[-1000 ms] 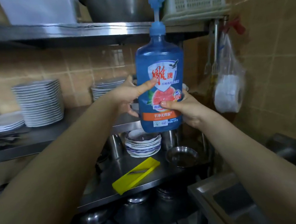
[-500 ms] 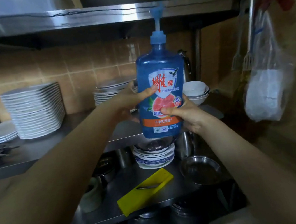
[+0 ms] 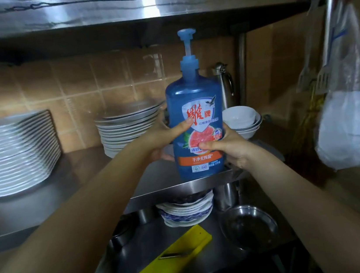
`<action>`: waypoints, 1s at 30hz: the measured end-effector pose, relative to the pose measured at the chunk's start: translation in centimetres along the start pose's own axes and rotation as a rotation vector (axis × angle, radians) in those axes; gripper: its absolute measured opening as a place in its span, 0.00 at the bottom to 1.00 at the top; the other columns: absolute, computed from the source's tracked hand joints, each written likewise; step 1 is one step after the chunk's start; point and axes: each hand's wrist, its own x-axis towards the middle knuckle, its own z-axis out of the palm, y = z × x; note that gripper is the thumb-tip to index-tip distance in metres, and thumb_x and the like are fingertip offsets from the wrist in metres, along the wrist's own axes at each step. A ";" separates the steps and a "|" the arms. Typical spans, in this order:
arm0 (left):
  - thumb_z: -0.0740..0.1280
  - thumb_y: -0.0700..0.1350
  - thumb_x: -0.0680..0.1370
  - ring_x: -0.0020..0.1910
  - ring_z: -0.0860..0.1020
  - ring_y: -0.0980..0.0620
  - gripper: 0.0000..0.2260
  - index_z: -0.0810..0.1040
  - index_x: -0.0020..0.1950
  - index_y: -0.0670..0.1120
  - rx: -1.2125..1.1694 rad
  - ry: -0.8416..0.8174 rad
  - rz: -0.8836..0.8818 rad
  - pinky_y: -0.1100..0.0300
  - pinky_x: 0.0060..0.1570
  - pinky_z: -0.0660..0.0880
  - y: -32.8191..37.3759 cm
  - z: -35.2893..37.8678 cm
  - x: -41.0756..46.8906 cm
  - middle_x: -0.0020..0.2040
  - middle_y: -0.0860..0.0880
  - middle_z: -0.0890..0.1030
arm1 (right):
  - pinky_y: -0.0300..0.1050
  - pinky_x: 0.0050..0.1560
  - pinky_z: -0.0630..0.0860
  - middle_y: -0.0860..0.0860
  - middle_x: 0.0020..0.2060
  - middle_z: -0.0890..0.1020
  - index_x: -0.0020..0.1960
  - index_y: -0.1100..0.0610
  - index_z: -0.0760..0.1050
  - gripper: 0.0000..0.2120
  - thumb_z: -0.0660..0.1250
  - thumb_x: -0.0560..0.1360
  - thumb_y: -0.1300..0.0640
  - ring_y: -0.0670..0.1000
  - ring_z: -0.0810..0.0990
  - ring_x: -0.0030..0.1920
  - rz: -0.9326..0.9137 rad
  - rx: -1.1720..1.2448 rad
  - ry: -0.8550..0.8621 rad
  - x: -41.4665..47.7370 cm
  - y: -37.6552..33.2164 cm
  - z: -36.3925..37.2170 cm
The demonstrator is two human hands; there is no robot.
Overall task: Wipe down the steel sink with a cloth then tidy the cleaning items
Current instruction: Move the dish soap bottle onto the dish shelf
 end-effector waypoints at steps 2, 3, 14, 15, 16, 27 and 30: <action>0.72 0.55 0.66 0.56 0.77 0.48 0.23 0.66 0.56 0.58 0.000 -0.005 -0.008 0.38 0.47 0.76 -0.8 -0.4 1.4 0.53 0.61 0.74 | 0.41 0.38 0.80 0.51 0.49 0.83 0.64 0.54 0.68 0.30 0.72 0.66 0.72 0.46 0.83 0.44 0.020 -0.032 0.009 1.3 0.8 -0.3; 0.71 0.54 0.69 0.57 0.76 0.48 0.22 0.64 0.57 0.58 0.000 -0.006 -0.015 0.39 0.47 0.76 -1.3 -0.7 2.3 0.53 0.61 0.73 | 0.43 0.40 0.81 0.51 0.50 0.82 0.65 0.54 0.68 0.32 0.73 0.66 0.71 0.48 0.83 0.46 0.030 -0.043 0.015 2.0 1.3 -0.5; 0.72 0.53 0.69 0.53 0.74 0.51 0.30 0.59 0.65 0.54 -0.004 -0.073 -0.048 0.42 0.47 0.75 -5.6 -2.8 11.0 0.57 0.55 0.72 | 0.59 0.58 0.75 0.55 0.56 0.81 0.67 0.54 0.69 0.38 0.78 0.60 0.62 0.56 0.80 0.57 0.104 -0.120 0.011 8.1 5.4 -2.0; 0.72 0.54 0.69 0.53 0.74 0.51 0.31 0.59 0.66 0.53 -0.006 -0.082 -0.049 0.43 0.47 0.75 -6.0 -2.8 11.4 0.56 0.55 0.71 | 0.61 0.59 0.74 0.55 0.57 0.81 0.67 0.53 0.69 0.38 0.80 0.60 0.61 0.56 0.80 0.57 0.110 -0.129 0.007 8.3 5.7 -2.2; 0.72 0.54 0.69 0.53 0.74 0.51 0.32 0.59 0.66 0.53 -0.009 -0.091 -0.049 0.42 0.48 0.75 -6.3 -2.8 11.8 0.56 0.56 0.71 | 0.62 0.59 0.74 0.56 0.57 0.81 0.67 0.53 0.68 0.41 0.81 0.58 0.58 0.57 0.79 0.58 0.117 -0.129 0.009 8.4 6.0 -2.4; 0.73 0.54 0.67 0.54 0.77 0.52 0.28 0.61 0.59 0.57 -0.045 -0.066 0.029 0.42 0.52 0.74 -8.8 -1.9 12.2 0.47 0.65 0.72 | 0.47 0.53 0.79 0.55 0.55 0.82 0.65 0.57 0.69 0.51 0.84 0.46 0.49 0.55 0.80 0.57 0.084 -0.167 -0.004 8.1 7.2 -3.6; 0.72 0.52 0.68 0.50 0.78 0.56 0.28 0.60 0.62 0.56 -0.028 -0.066 0.055 0.53 0.41 0.77 -9.3 -1.9 12.1 0.45 0.67 0.71 | 0.45 0.54 0.78 0.53 0.56 0.82 0.64 0.53 0.70 0.49 0.83 0.46 0.48 0.53 0.80 0.57 0.070 -0.186 -0.002 8.2 7.5 -3.8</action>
